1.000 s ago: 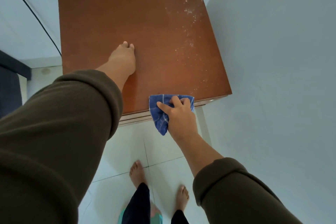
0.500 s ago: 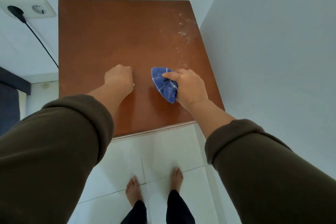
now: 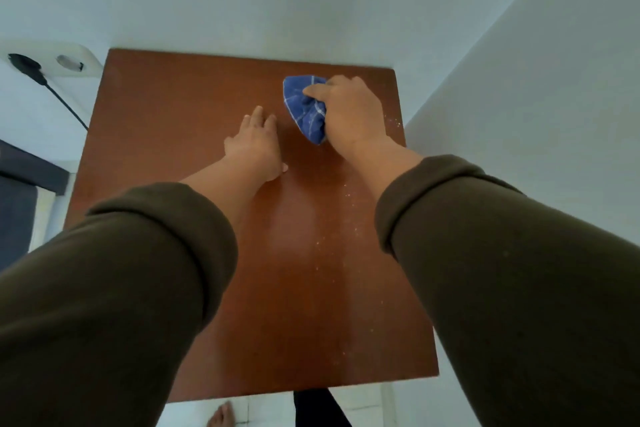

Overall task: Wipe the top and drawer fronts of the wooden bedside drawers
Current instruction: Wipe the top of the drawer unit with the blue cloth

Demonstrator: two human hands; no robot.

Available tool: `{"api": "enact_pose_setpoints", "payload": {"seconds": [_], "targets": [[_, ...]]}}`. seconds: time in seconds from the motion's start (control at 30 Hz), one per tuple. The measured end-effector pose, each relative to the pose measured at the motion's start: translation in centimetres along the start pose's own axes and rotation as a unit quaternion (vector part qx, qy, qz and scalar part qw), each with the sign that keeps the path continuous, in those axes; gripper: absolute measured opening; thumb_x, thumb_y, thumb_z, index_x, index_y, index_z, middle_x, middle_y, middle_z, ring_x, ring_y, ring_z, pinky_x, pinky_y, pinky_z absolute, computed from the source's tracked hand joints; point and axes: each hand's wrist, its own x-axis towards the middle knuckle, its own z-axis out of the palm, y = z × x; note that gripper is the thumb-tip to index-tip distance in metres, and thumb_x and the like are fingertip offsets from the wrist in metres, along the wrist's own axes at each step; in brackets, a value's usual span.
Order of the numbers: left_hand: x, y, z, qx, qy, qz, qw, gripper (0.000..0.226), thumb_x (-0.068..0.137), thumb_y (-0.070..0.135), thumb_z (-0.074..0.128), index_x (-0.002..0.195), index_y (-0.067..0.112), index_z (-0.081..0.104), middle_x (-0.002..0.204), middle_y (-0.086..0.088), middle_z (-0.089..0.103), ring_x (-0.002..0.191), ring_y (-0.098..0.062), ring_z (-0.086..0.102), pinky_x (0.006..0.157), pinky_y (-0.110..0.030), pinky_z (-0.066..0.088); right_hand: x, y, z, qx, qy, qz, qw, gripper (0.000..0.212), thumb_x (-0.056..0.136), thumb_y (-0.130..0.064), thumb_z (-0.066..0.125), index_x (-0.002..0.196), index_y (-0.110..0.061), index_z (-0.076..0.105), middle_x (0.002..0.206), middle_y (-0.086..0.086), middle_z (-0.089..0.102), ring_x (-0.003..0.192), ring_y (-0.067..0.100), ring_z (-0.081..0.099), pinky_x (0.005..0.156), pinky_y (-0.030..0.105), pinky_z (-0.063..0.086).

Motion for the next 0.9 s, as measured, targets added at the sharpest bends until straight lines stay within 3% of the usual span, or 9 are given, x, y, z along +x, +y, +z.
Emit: {"api": "enact_pose_setpoints", "payload": {"seconds": [0.13, 0.27, 0.5, 0.77, 0.9], "targets": [[3.3, 1.0, -1.2, 0.026, -0.056, -0.035, 0.997, 0.123, 0.072, 0.038, 0.081, 0.152, 0.013, -0.009, 0.159, -0.004, -0.014, 0.148, -0.024, -0.005, 0.116, -0.05, 0.023, 5.5, 1.4, 0.1, -0.006, 0.0, -0.006, 1.0, 0.037, 0.1, -0.02, 0.039, 0.132, -0.025, 0.055, 0.129, 0.01, 0.056, 0.122, 0.03, 0.049, 0.094, 0.035, 0.044], [4.3, 0.9, -2.2, 0.06, -0.093, -0.031, 0.993, 0.136, 0.065, 0.042, 0.084, 0.149, 0.013, -0.018, 0.157, -0.003, -0.023, 0.147, -0.023, -0.011, 0.117, -0.049, 0.022, 9.0, 2.3, 0.8, -0.014, -0.034, 0.0, 0.999, 0.036, 0.102, -0.022, 0.036, 0.134, -0.023, 0.054, 0.135, 0.013, 0.051, 0.125, 0.033, 0.046, 0.102, 0.037, 0.039], [4.3, 1.4, -2.4, 0.063, -0.106, -0.045, 0.991, 0.137, 0.065, 0.039, 0.085, 0.149, 0.013, -0.02, 0.156, -0.001, -0.027, 0.147, -0.022, -0.014, 0.116, -0.05, 0.021, 11.1, 2.1, 3.5, -0.021, -0.121, 0.036, 0.992, 0.048, 0.096, -0.028, 0.046, 0.144, -0.033, 0.037, 0.144, 0.011, 0.036, 0.135, 0.034, 0.03, 0.105, 0.048, 0.035], [3.8, 1.1, -2.5, 0.041, -0.102, -0.039, 0.993, 0.135, 0.066, 0.036, 0.084, 0.149, 0.014, -0.02, 0.156, -0.001, -0.027, 0.147, -0.022, -0.015, 0.117, -0.051, 0.015, 11.1, 2.0, 2.9, -0.032, -0.16, 0.031, 0.986, 0.05, 0.096, -0.027, 0.047, 0.144, -0.04, 0.035, 0.144, 0.007, 0.034, 0.135, 0.034, 0.029, 0.102, 0.052, 0.037], [3.4, 0.5, -2.3, 0.028, -0.088, -0.021, 0.996, 0.13, 0.069, 0.039, 0.082, 0.15, 0.015, -0.018, 0.157, 0.0, -0.026, 0.147, -0.021, -0.015, 0.117, -0.052, 0.011, 9.3, 1.3, 2.2, -0.05, -0.148, 0.012, 0.988, 0.048, 0.097, -0.022, 0.047, 0.143, -0.032, 0.039, 0.141, 0.009, 0.04, 0.133, 0.032, 0.034, 0.103, 0.043, 0.037]]}}
